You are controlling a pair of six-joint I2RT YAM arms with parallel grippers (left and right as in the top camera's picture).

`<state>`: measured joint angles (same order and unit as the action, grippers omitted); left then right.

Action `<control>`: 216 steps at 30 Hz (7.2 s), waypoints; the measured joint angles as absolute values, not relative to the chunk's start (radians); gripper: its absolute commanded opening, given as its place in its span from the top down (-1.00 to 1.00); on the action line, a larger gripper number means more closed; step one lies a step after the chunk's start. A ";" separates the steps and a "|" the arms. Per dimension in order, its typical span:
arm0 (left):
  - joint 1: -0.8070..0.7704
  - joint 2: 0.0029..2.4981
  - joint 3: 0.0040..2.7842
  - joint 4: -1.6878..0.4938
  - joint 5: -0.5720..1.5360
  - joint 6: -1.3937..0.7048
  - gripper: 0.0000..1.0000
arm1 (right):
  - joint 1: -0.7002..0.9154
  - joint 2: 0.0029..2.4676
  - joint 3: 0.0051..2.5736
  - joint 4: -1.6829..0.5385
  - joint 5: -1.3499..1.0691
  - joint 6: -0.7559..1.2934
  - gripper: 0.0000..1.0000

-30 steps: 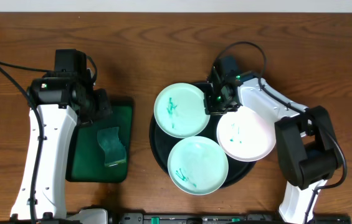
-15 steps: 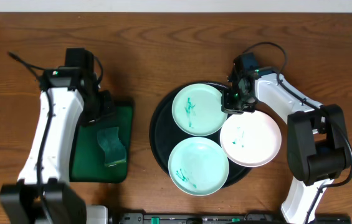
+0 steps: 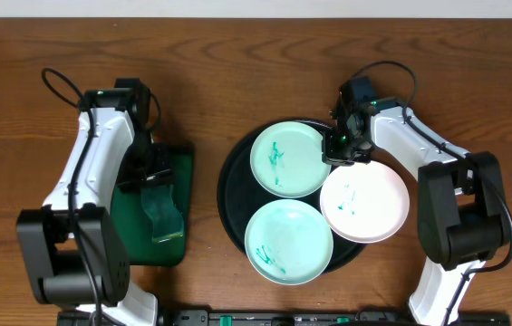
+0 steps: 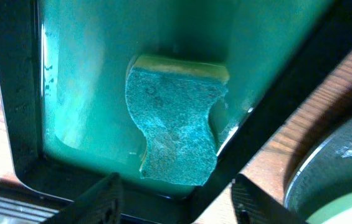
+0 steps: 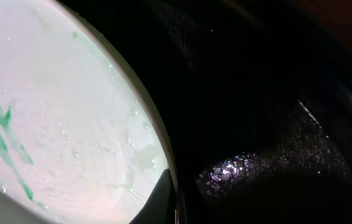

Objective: Clean dirty plates on tray and stack at the side
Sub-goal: 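Lower the left gripper onto the green sponge in the tray, then close the left gripper on the sponge and pinch it, then lift the green sponge up out of the tray with left gripper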

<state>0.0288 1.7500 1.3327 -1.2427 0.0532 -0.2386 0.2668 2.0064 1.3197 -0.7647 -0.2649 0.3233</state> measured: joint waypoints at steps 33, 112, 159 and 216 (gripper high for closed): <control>0.060 2.007 1.331 -1.195 0.129 -0.173 0.07 | 0.267 2.006 1.320 -0.755 -0.260 0.303 0.98; 0.028 1.777 1.105 -0.903 0.204 -0.176 -0.29 | 0.266 2.006 1.320 -0.763 -0.261 0.284 0.98; 0.025 1.777 1.094 -0.752 0.184 -0.184 -0.57 | 0.266 2.006 1.320 -0.786 -0.261 0.266 0.97; 0.024 1.710 1.103 -0.862 0.092 -0.204 0.86 | 0.266 2.006 1.320 -0.782 -0.262 0.266 0.98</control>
<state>0.0242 1.7100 1.1027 -0.8619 0.0917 -0.2035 0.2665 2.0064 1.3201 -0.7822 -0.2615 0.2665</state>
